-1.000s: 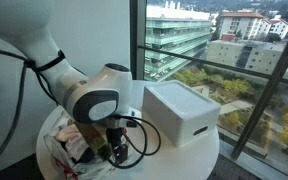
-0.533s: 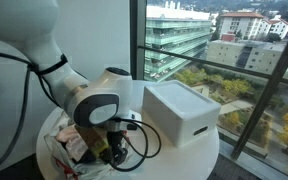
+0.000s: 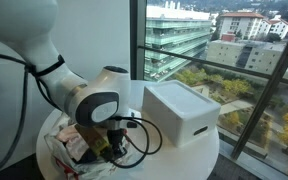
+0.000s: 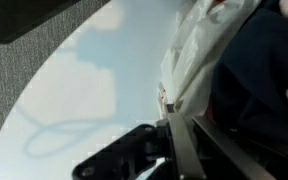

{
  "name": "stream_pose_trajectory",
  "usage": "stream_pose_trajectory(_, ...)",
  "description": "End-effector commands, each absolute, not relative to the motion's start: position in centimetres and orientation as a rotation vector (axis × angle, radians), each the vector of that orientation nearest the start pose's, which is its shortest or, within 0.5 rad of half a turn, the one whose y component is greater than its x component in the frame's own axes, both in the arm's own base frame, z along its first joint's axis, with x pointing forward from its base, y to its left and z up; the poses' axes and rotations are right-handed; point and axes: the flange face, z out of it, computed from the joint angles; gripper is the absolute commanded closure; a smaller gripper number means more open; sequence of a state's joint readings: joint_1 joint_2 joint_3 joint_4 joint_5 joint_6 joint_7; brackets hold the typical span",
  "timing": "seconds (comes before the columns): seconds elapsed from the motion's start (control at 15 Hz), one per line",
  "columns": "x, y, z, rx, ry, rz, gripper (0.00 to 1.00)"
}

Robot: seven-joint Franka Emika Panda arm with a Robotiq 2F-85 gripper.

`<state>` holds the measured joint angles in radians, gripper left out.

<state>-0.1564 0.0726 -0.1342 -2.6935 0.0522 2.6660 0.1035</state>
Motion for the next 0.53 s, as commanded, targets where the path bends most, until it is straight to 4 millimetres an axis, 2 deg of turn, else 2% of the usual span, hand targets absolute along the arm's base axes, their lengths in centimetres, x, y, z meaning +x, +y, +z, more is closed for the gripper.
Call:
stream_pose_trajectory(0.0,38.4,-11.4,21.7,-3.099,0.73,0.129,1.0)
stream_pose_trajectory(0.2,38.5,-10.9,23.3,-3.18,0.792,0.157,1.0)
stream_pose_trajectory(0.47,38.8,-9.6,27.5,-3.355,0.865,0.149,1.0)
